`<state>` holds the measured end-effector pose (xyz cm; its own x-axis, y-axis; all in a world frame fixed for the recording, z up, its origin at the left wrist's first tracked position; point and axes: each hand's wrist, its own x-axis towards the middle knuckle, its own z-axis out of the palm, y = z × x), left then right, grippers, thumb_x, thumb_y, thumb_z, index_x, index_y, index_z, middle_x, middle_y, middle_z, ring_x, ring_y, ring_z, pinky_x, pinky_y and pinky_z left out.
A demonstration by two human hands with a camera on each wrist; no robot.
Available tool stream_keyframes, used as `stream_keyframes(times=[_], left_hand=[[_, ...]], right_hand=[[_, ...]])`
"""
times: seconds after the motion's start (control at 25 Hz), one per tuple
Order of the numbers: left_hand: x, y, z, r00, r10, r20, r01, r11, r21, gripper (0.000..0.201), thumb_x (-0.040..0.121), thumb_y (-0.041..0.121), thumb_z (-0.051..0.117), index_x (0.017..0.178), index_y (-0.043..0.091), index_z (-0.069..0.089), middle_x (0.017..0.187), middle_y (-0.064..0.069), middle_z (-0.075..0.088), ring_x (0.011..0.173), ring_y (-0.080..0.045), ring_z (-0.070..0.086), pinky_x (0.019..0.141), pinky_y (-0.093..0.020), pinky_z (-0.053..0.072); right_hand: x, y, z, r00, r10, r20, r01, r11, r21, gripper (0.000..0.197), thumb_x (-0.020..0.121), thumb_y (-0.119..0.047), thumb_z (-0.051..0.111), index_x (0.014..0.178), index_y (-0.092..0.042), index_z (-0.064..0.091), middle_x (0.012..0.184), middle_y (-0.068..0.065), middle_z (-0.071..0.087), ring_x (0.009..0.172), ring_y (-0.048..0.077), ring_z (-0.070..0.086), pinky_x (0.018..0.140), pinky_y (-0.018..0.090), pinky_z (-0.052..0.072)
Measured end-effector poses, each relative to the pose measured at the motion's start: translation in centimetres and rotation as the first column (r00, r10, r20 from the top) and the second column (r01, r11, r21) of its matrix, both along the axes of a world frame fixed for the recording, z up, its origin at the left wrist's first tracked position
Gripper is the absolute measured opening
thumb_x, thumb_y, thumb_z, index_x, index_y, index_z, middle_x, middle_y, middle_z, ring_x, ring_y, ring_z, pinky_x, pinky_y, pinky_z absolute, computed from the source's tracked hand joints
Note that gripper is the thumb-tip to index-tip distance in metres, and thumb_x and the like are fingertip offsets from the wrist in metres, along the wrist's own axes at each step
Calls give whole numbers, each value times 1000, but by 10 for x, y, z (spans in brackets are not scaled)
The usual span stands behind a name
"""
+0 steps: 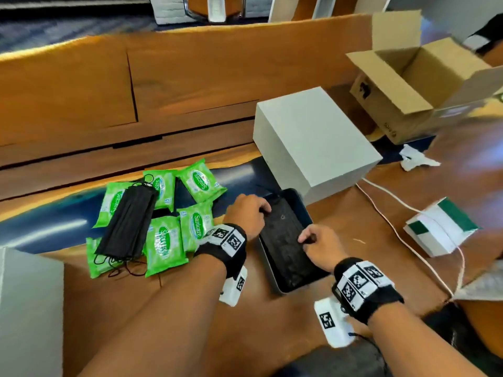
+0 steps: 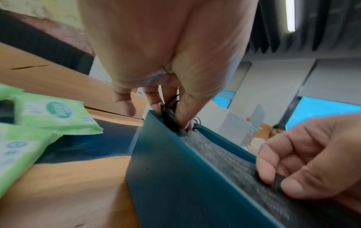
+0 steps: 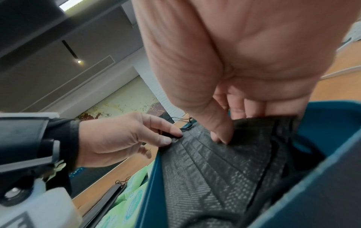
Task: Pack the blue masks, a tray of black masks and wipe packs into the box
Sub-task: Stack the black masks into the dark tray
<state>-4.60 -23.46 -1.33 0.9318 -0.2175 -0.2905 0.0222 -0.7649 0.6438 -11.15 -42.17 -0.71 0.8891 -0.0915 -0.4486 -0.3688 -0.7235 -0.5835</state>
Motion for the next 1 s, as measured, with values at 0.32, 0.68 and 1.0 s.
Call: stream_keyframes(times=[0.32,0.68,1.0], left_hand=[[-8,-20,6,952,-307,20,254,820,514,43,85,20,63,126,31,58,134,-2,45,127,-30,32,95,-50,34],[-14,-22,12,927,-367,73,291,830,477,36,85,19,63,119,23,56,128,-3,47,121,-27,41,93,-48,36],[-21,-20,2,930,-367,-23,334,818,468,45,82,21,67,123,24,51,126,-3,46,119,-27,47,91,-50,37]], right_hand=[[2,-2,-4,972,170,-162,-198,965,-174,30,85,-5,57,65,-28,57,90,-4,64,89,21,60,73,27,46],[16,26,43,975,218,-42,-219,921,-321,15,88,-37,63,86,-23,67,84,-3,65,81,20,59,69,26,43],[13,36,-5,938,321,-134,-347,883,-317,33,81,-24,70,109,-28,53,111,3,47,97,26,58,81,36,50]])
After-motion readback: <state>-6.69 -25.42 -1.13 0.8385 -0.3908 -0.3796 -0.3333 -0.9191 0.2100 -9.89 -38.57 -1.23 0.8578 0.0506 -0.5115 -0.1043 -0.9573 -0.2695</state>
